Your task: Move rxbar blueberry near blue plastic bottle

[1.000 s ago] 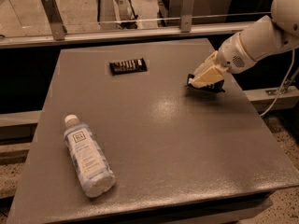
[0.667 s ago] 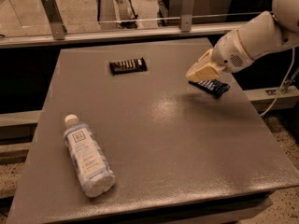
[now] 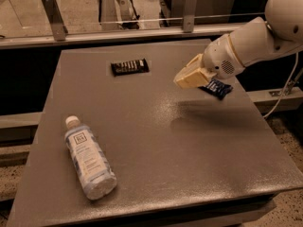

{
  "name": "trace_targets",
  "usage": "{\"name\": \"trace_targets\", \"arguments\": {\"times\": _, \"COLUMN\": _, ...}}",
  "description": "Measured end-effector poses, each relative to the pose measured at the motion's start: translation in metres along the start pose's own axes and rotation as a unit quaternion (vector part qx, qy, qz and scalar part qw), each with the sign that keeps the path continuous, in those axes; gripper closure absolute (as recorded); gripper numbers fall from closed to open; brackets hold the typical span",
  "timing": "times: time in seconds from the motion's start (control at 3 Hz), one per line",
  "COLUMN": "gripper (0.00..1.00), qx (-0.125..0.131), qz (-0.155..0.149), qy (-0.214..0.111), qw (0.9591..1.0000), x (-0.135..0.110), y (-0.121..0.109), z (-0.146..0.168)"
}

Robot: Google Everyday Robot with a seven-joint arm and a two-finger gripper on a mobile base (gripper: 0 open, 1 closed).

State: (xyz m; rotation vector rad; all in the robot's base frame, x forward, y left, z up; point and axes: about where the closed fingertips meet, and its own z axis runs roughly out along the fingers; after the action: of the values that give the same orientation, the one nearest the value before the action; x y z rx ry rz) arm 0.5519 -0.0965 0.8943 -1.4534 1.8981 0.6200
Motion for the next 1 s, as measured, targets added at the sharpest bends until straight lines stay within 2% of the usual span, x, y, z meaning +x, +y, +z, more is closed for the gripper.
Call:
{"name": "trace_targets", "arguments": {"times": 0.33, "gripper": 0.59, "qx": 0.004, "qz": -0.004, "qy": 0.007, "qw": 1.0, "x": 0.006, "y": -0.001, "z": -0.009}}
{"name": "trace_targets", "arguments": {"times": 1.0, "gripper": 0.12, "qx": 0.058, "qz": 0.033, "qy": 0.019, "qw": 0.9976, "x": 0.054, "y": -0.033, "z": -0.043}}
